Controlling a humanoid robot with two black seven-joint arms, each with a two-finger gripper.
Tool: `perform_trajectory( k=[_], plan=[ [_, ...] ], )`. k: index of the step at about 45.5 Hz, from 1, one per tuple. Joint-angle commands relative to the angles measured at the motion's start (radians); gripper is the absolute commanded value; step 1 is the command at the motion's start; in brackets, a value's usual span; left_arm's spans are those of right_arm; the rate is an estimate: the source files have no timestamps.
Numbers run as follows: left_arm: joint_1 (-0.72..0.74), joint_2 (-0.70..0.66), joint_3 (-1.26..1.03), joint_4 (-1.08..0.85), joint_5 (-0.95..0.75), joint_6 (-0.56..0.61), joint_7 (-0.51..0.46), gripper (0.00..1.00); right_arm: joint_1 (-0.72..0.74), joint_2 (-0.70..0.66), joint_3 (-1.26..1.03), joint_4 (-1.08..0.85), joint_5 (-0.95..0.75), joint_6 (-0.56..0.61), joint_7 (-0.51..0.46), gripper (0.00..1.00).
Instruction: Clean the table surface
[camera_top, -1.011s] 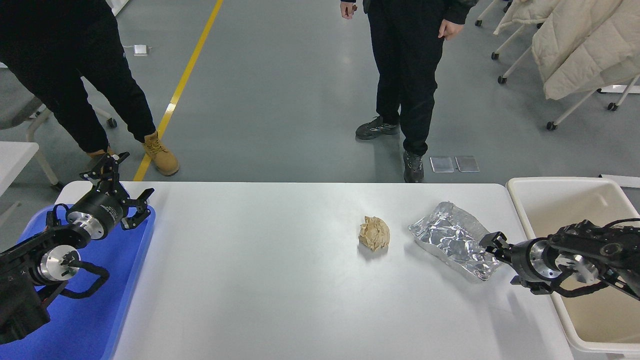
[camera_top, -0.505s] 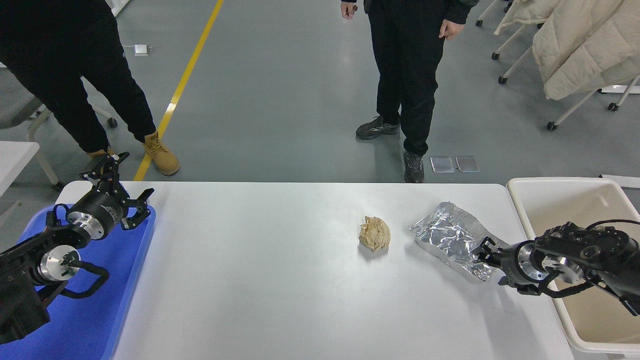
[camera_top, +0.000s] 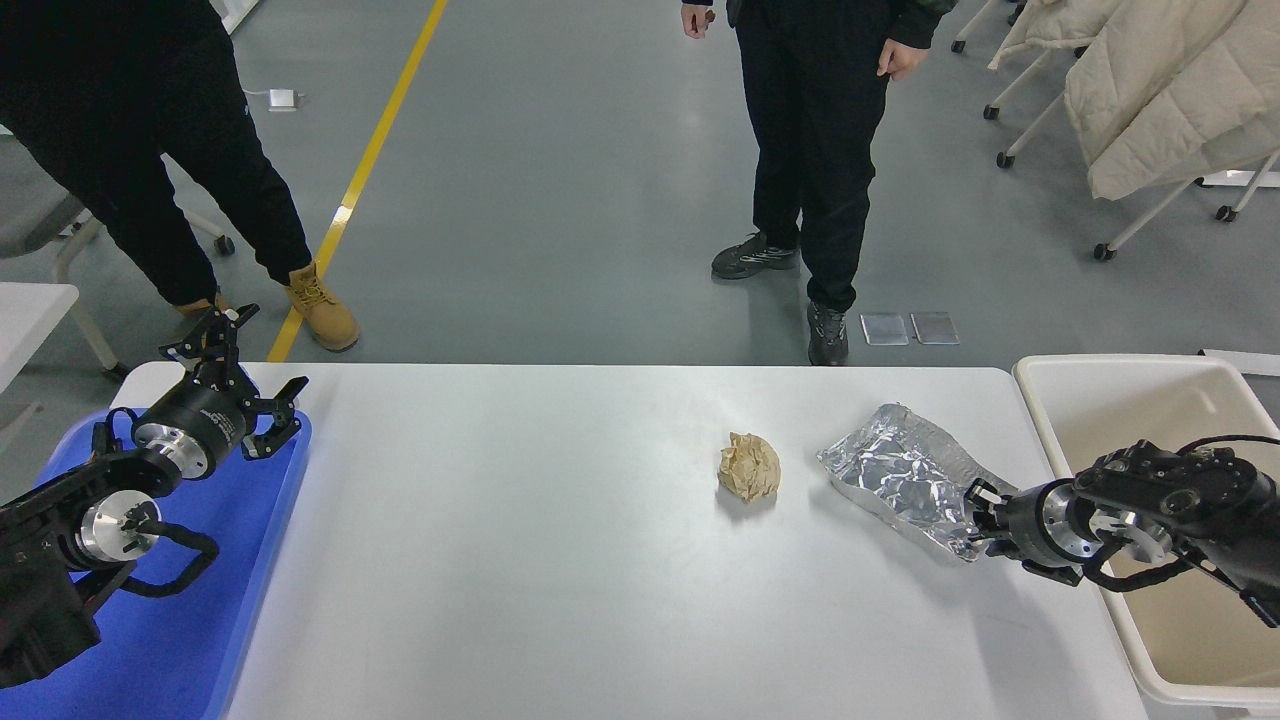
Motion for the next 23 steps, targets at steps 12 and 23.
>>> perform_trajectory(
  k=[12,23],
  plan=[
    [0.001,0.0,0.0,0.0,0.0,0.0,0.0,1.0,0.01,-0.001,-0.005,-0.013,0.014,0.05,-0.002,0.0],
    [0.001,0.0,0.0,0.0,0.0,0.0,0.0,1.0,0.05,-0.064,-0.005,0.027,0.017,0.067,-0.02,0.0]
  ],
)
